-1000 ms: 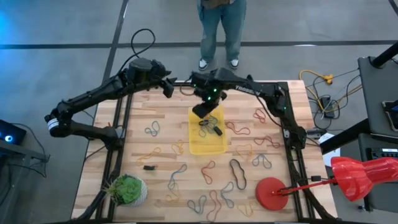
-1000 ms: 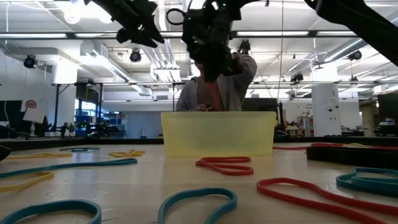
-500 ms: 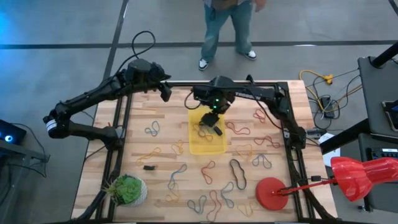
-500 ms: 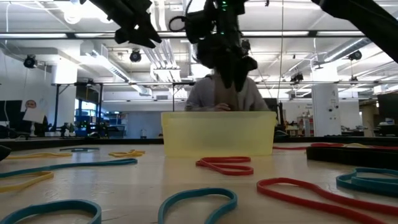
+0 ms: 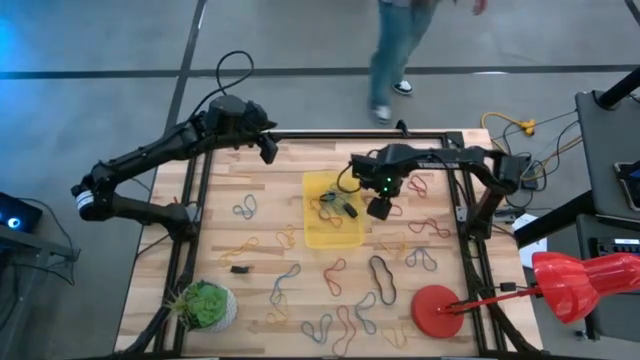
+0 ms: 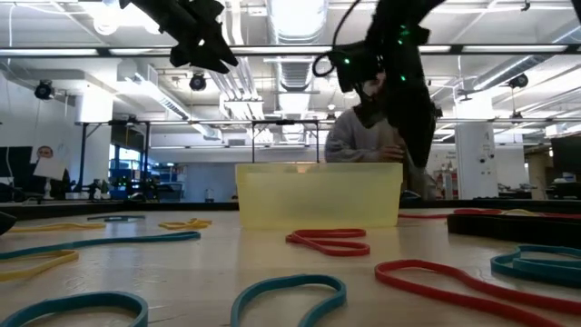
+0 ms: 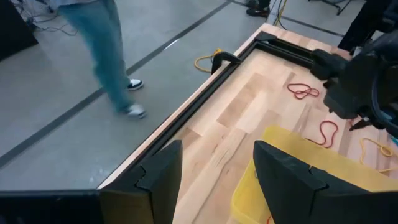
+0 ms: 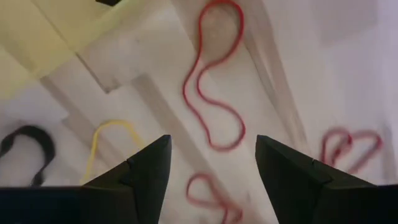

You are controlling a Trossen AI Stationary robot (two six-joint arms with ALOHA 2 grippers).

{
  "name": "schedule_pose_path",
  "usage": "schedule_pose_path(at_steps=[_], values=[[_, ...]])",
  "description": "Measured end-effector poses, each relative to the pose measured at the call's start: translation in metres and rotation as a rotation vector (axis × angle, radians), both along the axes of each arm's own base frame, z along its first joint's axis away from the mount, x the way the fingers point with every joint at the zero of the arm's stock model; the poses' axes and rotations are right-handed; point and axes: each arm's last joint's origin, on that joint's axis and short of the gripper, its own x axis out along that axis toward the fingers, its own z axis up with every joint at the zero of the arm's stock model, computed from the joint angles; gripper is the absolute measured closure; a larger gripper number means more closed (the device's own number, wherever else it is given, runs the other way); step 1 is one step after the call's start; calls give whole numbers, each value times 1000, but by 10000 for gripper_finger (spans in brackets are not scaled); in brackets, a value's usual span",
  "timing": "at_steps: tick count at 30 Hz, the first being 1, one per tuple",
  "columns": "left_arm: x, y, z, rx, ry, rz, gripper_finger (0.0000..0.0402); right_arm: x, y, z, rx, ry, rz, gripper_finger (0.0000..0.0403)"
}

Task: Pick and place rubber bands into bin
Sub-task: Put the red rubber band into the yellow bin

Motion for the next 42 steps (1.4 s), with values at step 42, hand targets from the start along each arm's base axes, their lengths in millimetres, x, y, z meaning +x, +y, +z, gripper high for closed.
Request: schedule_pose_path(at_steps=[42], values=[[13, 8, 6, -23, -157, 46, 219, -23, 10, -93, -68, -217, -105, 272]])
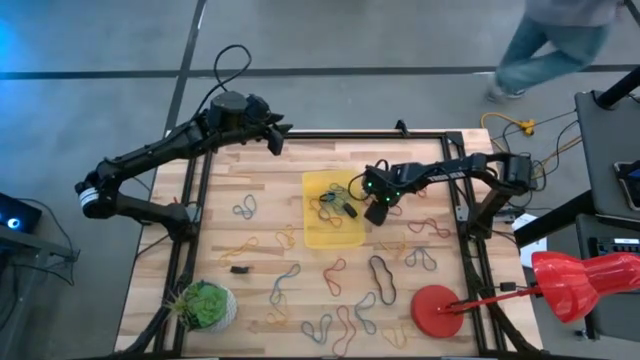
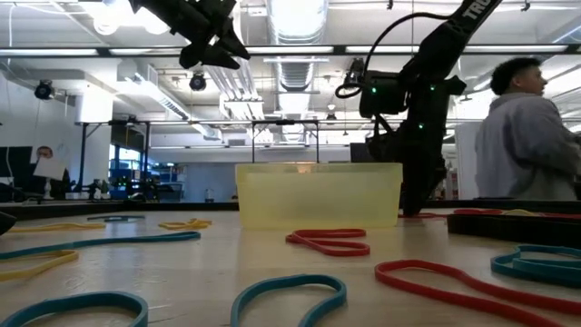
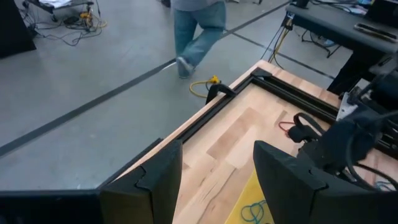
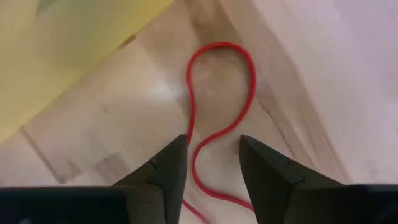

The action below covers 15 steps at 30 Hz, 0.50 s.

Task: Pick and place rubber bands into bin
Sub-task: Put the red rubber band into the yellow bin

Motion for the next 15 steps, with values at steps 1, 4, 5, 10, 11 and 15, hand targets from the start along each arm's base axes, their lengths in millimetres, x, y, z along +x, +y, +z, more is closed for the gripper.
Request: schedule_pose_path(at_steps=[1, 4, 5, 10, 11, 15], values=[[0, 0, 1, 3, -5, 0, 219, 1, 2, 0, -8, 1, -14, 273], [0, 0, 1, 3, -5, 0, 219, 3, 10, 0, -32, 3, 2, 269], [0, 0, 0, 3, -4, 0, 219, 4, 14, 0, -42, 2, 13, 266], [0, 0, 0, 7, -1, -2, 219, 7, 23, 0, -49, -7, 0, 271], [0, 0, 0, 12, 2, -4, 219, 7, 23, 0, -46, -5, -15, 279], [0, 0, 1, 42, 21, -17, 219, 5, 25, -1, -34, 10, -77, 331]])
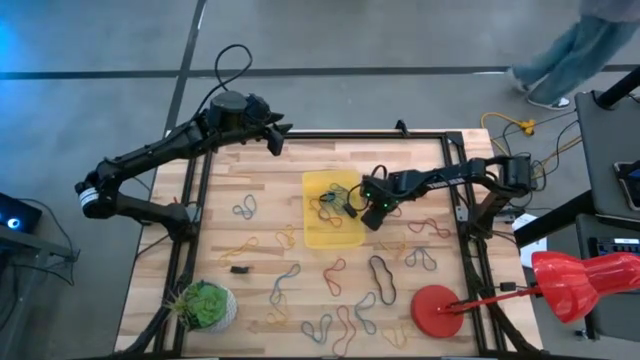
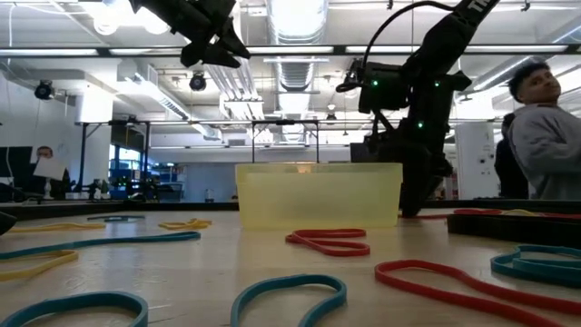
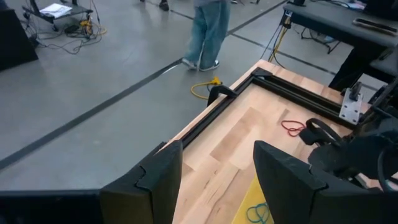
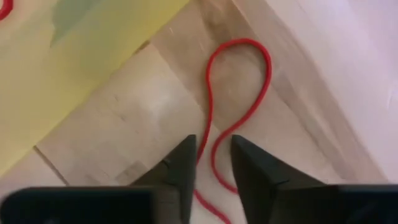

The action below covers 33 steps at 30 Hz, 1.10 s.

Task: Pick and place rubber bands into bin
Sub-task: Put the red rubber band into the yellow bin

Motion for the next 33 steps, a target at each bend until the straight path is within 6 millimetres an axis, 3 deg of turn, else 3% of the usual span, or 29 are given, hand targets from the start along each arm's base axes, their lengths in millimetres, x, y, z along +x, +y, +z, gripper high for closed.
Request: schedule_pose_path(at_steps=[3, 10, 20, 23, 27, 33], values=[[0, 0, 0, 3, 1, -1, 219, -1, 1, 0, 29, 6, -35, 380], [0, 0, 0, 3, 1, -2, 219, -2, 4, 25, 68, -52, -99, 395], [0, 0, 2, 25, -7, -8, 219, -21, -10, 113, -157, -310, -363, 395], [1, 0, 3, 46, -10, -14, 219, -22, -17, 126, -208, -335, -380, 395], [1, 0, 4, 52, -17, -15, 219, -8, -24, 147, -182, -424, -329, 395], [1, 1, 5, 57, -28, -14, 219, 33, -32, 151, -100, -466, -167, 395]])
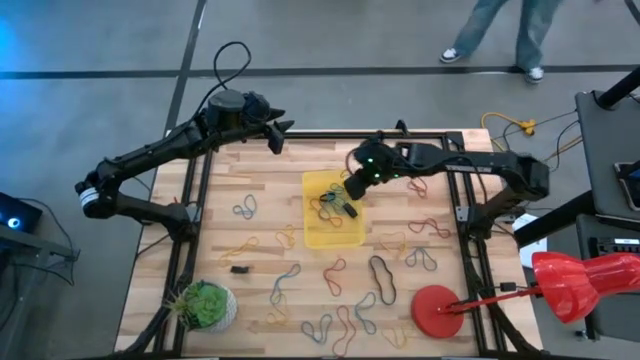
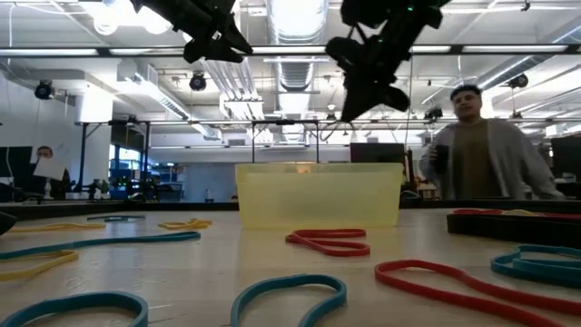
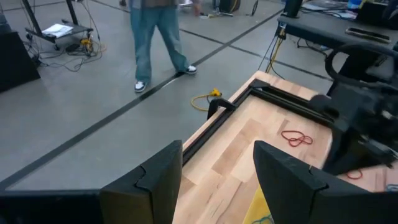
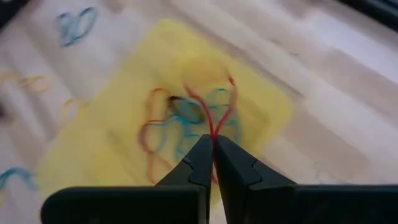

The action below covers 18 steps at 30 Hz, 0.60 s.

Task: Pick and place rubber bands into bin
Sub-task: Put the red rubber band into the yellow bin

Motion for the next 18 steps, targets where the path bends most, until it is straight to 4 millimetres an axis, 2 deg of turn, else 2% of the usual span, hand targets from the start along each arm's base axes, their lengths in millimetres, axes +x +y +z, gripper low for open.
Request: schedule_pose_path(at_steps=[4, 8, 14, 18], values=[[-1, 0, 0, -5, 4, 0, 219, 24, -1, -13, 54, 37, 107, 395], [-2, -2, 0, -10, 3, 0, 219, 40, 1, -21, 94, 60, 204, 395], [-5, -3, -2, -30, 34, 0, 219, 49, 1, -35, 136, 135, 222, 390], [-5, -3, -3, -37, 44, 1, 219, 49, 1, -34, 132, 144, 241, 358]])
